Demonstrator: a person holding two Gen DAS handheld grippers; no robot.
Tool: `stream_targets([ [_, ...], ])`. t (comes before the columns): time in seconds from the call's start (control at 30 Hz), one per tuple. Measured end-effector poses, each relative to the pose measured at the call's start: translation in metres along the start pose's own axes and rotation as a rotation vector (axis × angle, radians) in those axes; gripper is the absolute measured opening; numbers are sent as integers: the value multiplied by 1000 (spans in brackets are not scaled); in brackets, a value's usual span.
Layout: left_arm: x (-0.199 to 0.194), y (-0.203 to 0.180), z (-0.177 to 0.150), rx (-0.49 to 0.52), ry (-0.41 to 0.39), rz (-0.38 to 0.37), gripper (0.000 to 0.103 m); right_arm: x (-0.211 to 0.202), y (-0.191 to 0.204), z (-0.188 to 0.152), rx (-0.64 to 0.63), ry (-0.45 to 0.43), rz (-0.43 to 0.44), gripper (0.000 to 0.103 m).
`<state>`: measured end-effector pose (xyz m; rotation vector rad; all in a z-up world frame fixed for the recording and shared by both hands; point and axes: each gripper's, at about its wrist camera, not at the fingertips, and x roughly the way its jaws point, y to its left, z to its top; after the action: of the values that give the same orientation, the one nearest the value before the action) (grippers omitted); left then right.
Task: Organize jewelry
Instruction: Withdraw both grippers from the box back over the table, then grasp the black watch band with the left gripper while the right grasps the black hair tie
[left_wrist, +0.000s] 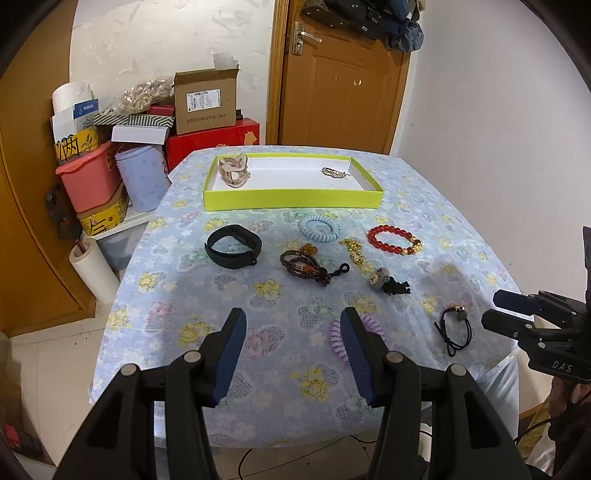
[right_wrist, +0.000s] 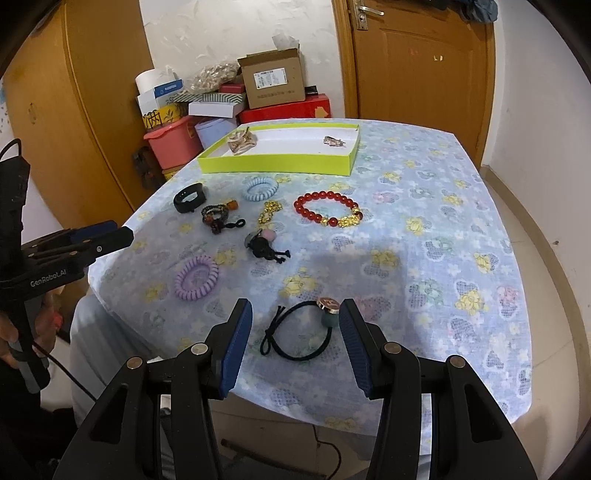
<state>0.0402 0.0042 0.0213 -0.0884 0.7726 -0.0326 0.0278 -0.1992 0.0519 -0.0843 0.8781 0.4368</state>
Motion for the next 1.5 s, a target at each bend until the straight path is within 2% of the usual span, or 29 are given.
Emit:
stream_targets([
  [0.37,17,9,0,-30,22,18,55,18,-6,2,9,35,-11,50],
  [1.03,56,52,18,-125,47,97,55,51,-21,-1,22,90,-41,50],
  [1.13,62,56,23,-135,46,100,55,55,-19,1,-6,84,-65,39],
  [1.2,66,60,28,-144,47,102,55,56,-19,3,-15,82,-66,23],
  [1.5,96,78,46,-234,76,111,55,62,-20,8,-34,65,-54,20],
])
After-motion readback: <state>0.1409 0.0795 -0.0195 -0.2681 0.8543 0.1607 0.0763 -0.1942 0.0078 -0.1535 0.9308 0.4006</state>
